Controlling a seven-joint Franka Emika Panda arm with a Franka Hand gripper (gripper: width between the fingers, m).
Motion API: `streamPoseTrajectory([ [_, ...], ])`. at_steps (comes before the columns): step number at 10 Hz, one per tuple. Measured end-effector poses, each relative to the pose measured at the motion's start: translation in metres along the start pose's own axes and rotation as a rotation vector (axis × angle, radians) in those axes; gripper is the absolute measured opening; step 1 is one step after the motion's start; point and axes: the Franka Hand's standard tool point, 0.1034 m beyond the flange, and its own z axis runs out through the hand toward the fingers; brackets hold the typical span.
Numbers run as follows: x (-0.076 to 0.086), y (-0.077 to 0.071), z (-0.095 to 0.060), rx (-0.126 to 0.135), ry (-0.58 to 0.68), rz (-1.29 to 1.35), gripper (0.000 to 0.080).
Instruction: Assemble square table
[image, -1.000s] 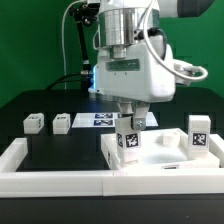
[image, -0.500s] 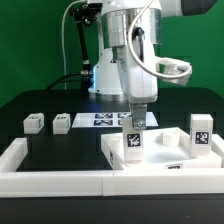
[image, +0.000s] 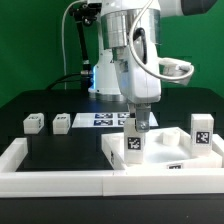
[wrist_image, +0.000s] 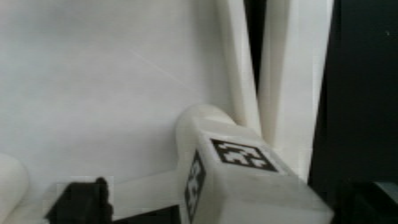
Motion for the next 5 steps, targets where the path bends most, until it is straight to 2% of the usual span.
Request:
streamPoseTrajectory([
  [5, 0.0021, -0.0020, 0.0000, -0.007, -0.005, -0.537, 0.0648],
])
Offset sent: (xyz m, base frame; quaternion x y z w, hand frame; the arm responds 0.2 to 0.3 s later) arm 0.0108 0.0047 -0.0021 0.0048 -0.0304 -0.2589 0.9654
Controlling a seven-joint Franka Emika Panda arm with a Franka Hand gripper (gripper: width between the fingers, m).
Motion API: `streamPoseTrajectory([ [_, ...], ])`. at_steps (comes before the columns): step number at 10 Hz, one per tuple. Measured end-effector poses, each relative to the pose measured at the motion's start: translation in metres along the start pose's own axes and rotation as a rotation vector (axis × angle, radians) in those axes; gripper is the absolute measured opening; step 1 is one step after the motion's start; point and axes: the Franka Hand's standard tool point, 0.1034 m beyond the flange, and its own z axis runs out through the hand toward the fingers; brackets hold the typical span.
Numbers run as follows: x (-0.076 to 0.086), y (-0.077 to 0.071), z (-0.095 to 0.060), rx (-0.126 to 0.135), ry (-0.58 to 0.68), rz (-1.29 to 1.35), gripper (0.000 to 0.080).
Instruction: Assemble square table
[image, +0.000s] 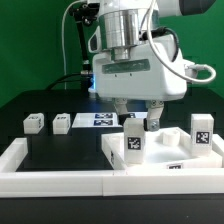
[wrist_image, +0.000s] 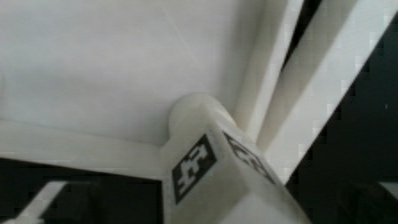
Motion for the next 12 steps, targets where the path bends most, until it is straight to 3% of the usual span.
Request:
streamPoseTrajectory([
  [3, 0.0041, -0.0010, 0.0003, -0.004, -0.008, -0.280, 0.0648],
  [5, 0.0072, 0.0005, 0.0012, -0.019, -0.016, -0.487, 0.0648],
  [8, 0.0070, 0.0038, 0.0046, -0.066, -0.022, -0.765, 0.0648],
  [12, 0.0072, 0.0032, 0.0044, -0.072, -0.022, -0.913, 0.0648],
])
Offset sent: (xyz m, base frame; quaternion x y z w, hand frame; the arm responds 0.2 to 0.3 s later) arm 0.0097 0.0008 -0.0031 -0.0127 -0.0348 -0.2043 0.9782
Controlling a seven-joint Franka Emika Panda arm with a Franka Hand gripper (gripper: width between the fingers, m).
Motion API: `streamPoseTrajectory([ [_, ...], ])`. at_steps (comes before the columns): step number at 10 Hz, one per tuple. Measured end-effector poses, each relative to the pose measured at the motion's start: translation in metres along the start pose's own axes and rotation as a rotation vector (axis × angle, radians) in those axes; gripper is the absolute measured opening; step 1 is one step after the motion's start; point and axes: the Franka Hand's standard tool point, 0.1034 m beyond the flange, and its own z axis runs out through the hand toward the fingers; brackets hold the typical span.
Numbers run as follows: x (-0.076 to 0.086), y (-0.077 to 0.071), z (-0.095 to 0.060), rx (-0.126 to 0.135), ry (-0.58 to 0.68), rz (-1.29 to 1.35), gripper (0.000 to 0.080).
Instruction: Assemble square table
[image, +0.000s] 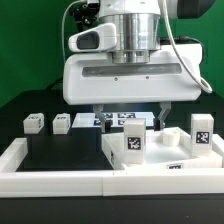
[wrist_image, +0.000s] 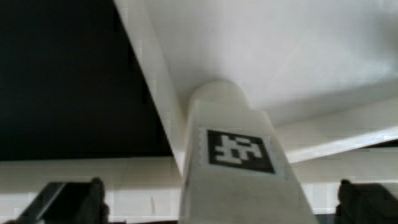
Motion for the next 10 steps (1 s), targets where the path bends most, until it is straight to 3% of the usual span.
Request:
streamPoseTrajectory([
  [1, 0.0000, 0.0005, 0.0000, 0.000, 0.000, 0.001, 0.0648],
  [4, 0.0000, 0.0006, 0.0000, 0.000, 0.000, 0.001, 0.0291],
  [7, 0.0000, 0.0005, 0.0000, 0.001, 0.000, 0.048, 0.0291],
  [10, -0.0001, -0.0005, 0.0000, 0.004, 0.000, 0.285, 0.0291],
])
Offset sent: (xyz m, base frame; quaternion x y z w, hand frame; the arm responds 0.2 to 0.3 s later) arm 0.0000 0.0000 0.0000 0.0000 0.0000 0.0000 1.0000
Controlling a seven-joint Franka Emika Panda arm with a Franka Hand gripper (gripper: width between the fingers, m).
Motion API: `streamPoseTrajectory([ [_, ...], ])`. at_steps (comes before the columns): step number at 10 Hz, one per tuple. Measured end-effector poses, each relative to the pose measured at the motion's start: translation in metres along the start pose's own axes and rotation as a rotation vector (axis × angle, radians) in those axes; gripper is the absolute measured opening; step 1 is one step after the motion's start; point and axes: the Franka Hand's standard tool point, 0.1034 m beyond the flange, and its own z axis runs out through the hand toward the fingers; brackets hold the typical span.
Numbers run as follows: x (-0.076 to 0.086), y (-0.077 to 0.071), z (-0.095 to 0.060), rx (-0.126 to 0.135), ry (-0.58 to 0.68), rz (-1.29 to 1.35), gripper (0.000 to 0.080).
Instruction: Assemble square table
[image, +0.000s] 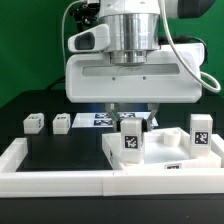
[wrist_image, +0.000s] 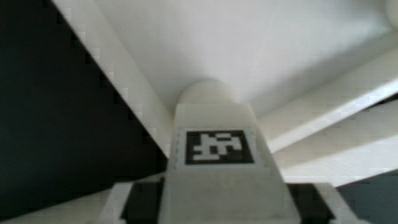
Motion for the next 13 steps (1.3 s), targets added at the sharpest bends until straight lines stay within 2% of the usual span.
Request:
streamPoseTrajectory([
  [4, -0.003, -0.005, 0.001, 0.008, -0.004, 0.376, 0.0291],
  [8, -0.005, -0.009, 0.001, 0.030, -0.016, 0.740, 0.0292],
  [13, -0.008, -0.016, 0.003, 0.033, -0.033, 1.198, 0.0292],
])
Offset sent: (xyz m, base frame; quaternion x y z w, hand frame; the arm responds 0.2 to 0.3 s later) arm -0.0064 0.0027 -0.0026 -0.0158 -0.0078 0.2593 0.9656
